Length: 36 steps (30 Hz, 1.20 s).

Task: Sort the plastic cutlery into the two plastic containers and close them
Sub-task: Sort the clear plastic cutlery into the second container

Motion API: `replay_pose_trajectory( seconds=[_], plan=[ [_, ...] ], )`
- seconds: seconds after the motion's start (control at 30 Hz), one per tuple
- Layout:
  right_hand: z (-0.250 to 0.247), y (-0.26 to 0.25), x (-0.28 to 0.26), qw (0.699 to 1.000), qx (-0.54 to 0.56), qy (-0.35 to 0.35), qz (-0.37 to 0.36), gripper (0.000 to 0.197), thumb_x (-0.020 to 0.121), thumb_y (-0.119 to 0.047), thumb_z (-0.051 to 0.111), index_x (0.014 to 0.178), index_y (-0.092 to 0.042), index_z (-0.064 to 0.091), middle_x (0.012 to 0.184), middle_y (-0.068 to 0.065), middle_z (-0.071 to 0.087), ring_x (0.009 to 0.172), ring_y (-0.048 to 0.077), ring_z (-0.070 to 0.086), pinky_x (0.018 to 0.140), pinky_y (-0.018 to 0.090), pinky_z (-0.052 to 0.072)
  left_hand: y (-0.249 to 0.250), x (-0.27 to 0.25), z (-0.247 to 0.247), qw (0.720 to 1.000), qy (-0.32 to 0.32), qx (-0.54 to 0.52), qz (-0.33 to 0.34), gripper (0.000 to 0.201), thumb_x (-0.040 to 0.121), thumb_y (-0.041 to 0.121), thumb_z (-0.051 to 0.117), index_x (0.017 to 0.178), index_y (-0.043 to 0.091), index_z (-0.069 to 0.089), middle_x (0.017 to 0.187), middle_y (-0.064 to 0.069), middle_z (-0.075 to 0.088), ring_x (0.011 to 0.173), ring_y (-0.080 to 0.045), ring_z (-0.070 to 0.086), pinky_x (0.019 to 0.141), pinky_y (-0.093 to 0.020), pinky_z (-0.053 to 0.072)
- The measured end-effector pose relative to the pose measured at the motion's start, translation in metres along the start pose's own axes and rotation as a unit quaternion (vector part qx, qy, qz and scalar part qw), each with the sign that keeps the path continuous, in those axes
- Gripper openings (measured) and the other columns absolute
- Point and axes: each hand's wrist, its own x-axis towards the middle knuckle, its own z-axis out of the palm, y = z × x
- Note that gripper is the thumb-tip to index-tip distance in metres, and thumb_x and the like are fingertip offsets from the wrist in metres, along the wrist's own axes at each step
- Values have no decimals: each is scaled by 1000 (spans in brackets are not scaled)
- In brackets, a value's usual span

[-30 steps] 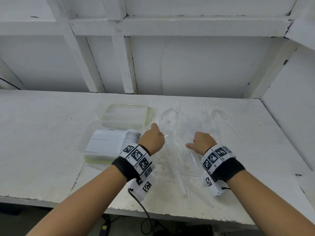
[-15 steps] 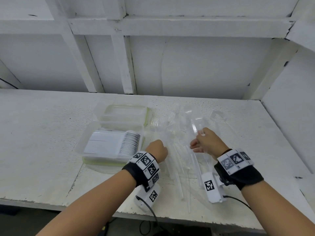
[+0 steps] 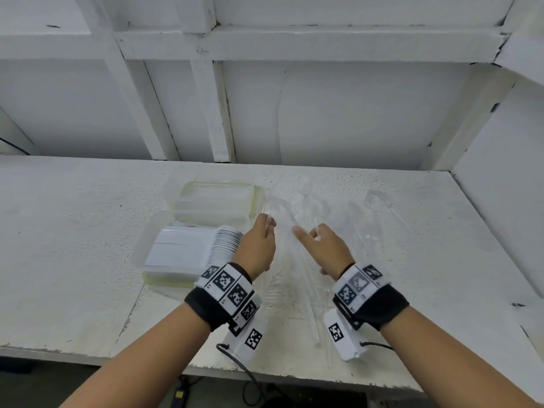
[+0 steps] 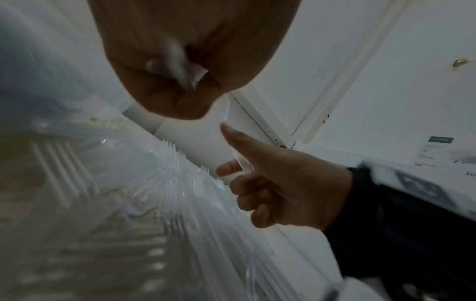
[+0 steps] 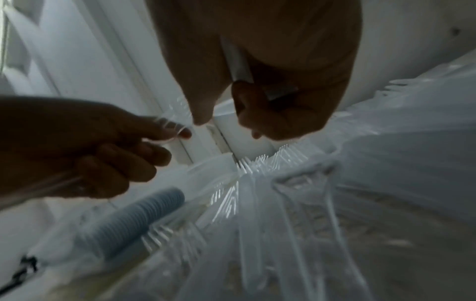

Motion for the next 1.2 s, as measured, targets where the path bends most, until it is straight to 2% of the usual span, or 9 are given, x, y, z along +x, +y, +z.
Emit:
replay_pose_trajectory(
  seconds=[0.07, 0.13, 0.23, 0.37, 0.47, 0.6, 0.77, 0.97, 1.2],
  plan=[
    [9, -3, 6, 997, -78, -18, -6, 64, 78, -66, 54, 114, -13, 45, 103, -3, 52, 93, 18, 58, 73, 32, 51, -8, -1, 3, 999, 16, 35, 16, 20, 101, 22, 30, 115, 14, 42, 91, 0, 51, 70, -24, 56, 57, -28, 40],
    [18, -3, 13, 982, -185, -48, -8, 59, 82, -55, 58, 115, -8, 47, 108, 4, 57, 100, 23, 59, 69, 28, 47, -14, -1, 6, 998, 17, 54, -4, 23, 101, 25, 31, 112, 9, 44, 92, -1, 53, 77, -20, 52, 69, -30, 40],
    [19, -5, 17, 970, -235, -53, -15, 24, 90, -28, 51, 74, -12, 45, 76, 1, 52, 81, 23, 57, 52, 25, 34, -17, 0, 7, 998, 19, 61, -24, 23, 101, 24, 31, 92, 7, 44, 77, 1, 47, 71, -16, 44, 67, -30, 35],
    [5, -5, 21, 988, -154, -22, -18, 30, 91, -16, 40, 62, -13, 36, 66, 0, 41, 72, 21, 47, 58, 27, 34, -13, 0, 12, 999, 8, 38, -23, 25, 99, 24, 33, 89, 5, 47, 73, 0, 45, 64, -14, 42, 57, -28, 34],
    [-13, -1, 20, 1000, -25, -1, 0, 19, 93, -15, 38, 81, -7, 50, 77, 3, 48, 71, 18, 47, 63, 29, 43, -17, 2, 20, 995, -15, 89, -31, 29, 97, 23, 38, 71, 10, 39, 67, 2, 41, 60, -12, 39, 56, -26, 32],
    [-36, 3, 7, 989, 137, -10, 53, 16, 94, -9, 37, 83, -8, 49, 78, 6, 50, 66, 17, 53, 54, 25, 45, -28, 1, 36, 969, -92, 220, -63, 33, 95, 33, 45, 70, 12, 40, 62, 3, 39, 59, -14, 41, 59, -27, 33],
    [-41, 9, -12, 979, 180, -29, 90, 15, 96, -11, 33, 90, -11, 47, 69, 8, 50, 52, 15, 45, 44, 22, 38, -33, 2, 44, 950, -137, 268, -80, 43, 93, 39, 50, 61, 16, 33, 60, 2, 37, 51, -10, 35, 46, -23, 25],
    [-36, 15, -17, 975, 208, -10, 71, 14, 96, -17, 36, 92, -15, 50, 62, 2, 40, 43, 9, 28, 37, 16, 21, -23, 9, 34, 975, -129, 115, -137, 46, 93, 25, 54, 57, 13, 29, 54, -1, 30, 45, -14, 29, 43, -23, 25],
    [-33, 6, -22, 969, 243, 19, 30, 17, 93, -32, 54, 96, -16, 50, 58, 0, 38, 41, 7, 29, 36, 16, 25, -10, 7, 21, 963, -83, -175, -186, 35, 91, 19, 59, 65, 14, 37, 58, 0, 31, 40, -8, 25, 35, -16, 20]
  ],
)
